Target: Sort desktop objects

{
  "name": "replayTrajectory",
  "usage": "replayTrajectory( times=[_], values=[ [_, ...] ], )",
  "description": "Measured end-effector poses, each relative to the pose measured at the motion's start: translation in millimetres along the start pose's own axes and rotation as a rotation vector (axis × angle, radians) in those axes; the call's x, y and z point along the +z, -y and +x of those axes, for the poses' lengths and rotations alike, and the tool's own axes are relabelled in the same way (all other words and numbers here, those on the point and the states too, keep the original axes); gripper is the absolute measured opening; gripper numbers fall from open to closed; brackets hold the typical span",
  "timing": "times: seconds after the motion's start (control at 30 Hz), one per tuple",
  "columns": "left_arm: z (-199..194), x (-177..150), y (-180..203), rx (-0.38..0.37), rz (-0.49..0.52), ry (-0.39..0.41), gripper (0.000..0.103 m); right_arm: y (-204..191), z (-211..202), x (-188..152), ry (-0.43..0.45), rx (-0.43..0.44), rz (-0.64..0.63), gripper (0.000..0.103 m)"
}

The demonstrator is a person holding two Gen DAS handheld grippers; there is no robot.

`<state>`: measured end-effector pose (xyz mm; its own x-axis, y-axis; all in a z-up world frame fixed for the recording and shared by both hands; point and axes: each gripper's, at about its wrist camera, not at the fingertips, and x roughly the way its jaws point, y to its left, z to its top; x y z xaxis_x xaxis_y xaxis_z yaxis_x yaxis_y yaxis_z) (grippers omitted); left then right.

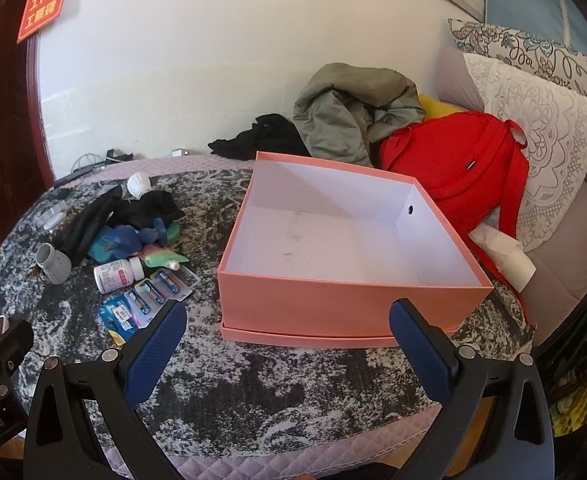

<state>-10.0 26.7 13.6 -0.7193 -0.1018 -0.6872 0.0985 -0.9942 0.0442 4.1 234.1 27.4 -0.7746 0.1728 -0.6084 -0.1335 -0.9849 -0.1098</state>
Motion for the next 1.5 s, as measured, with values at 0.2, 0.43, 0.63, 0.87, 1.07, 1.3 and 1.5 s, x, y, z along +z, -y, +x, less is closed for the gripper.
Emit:
replayTrajectory(
  times=[0.2,0.43,0.63,0.87,1.07,1.3,1.5],
  values=[
    [0,0,-1,0.0,-0.004,-0.002,0.103,-1,0,0,0.001,-0.001,-0.003,0.103],
    [6,2,-16,-0.007,-0.036,-0.017,0.103,-1,1,-1,0.0,0.005,-0.004,0.103],
    [24,14,-75,0.064,-0.144,0.002,0.103,-5,3,-2,0.0,0.126,0.018,0.103],
    [91,22,-131,0.035,-0.116,-0.045,0.103,-48,42,-16,-0.096,0.411,-0.036,0.103],
    [180,31,-137,-0.02,-0.076,-0.265,0.103,-84,108,-29,-0.252,0.518,0.051,0.101],
    [247,37,-119,0.016,-0.068,-0.351,0.103,-119,171,-34,-0.349,0.516,0.146,0.103],
    [258,50,-110,0.02,-0.069,-0.272,0.052,-141,211,-37,-0.416,0.537,0.214,0.086]
  ],
)
